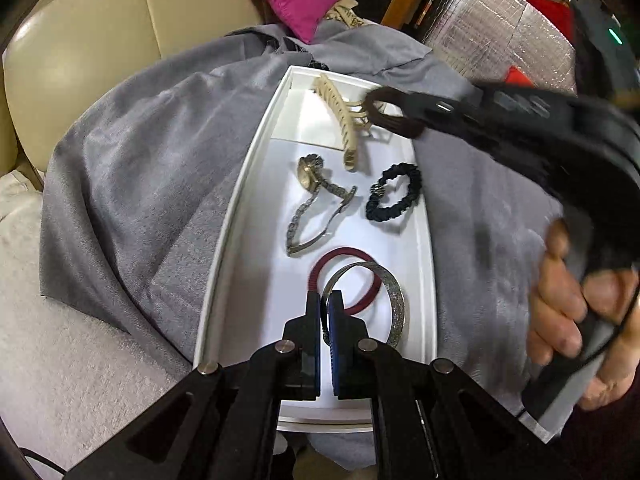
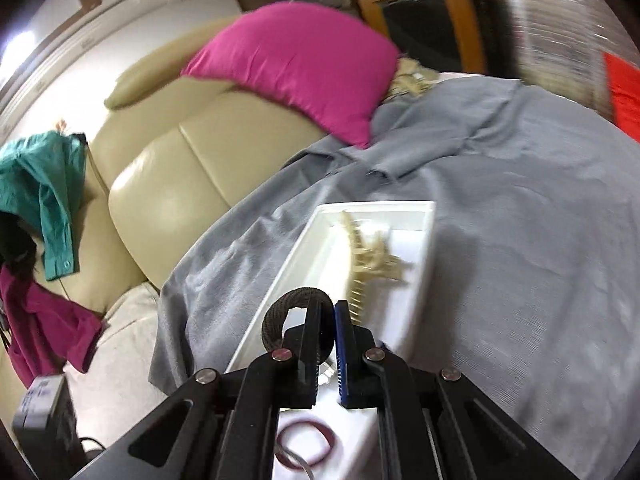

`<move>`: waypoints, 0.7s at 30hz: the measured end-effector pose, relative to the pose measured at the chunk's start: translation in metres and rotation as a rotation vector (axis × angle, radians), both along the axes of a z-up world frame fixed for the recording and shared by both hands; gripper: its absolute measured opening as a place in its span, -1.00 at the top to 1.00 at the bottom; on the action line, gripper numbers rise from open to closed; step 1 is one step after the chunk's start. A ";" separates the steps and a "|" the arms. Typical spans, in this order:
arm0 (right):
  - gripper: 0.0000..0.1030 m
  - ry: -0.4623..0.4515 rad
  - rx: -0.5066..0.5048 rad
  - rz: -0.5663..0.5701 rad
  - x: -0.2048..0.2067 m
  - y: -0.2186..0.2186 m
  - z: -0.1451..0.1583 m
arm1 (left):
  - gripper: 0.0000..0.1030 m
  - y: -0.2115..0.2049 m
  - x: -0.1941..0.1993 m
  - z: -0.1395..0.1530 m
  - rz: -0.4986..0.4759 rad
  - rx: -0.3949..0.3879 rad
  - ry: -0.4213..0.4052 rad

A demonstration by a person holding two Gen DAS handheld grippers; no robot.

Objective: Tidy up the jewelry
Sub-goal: 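Carry the bangle in the left tool and brown hair tie in the right tool to the tray, then open the left tool over the tray while the right tool releases the brown hair tie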

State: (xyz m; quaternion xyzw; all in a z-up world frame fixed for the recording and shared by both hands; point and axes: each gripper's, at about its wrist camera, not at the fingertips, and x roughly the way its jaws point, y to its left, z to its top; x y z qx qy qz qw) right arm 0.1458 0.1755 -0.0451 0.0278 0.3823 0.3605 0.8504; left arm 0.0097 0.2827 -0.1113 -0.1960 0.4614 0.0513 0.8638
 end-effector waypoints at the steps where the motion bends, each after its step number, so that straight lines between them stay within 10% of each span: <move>1: 0.85 -0.002 -0.013 0.010 0.003 0.009 -0.002 | 0.93 0.002 0.000 -0.001 0.003 0.003 0.004; 21: 0.79 0.059 -0.196 0.076 0.040 0.092 -0.035 | 0.93 0.021 0.016 -0.024 0.028 -0.024 0.115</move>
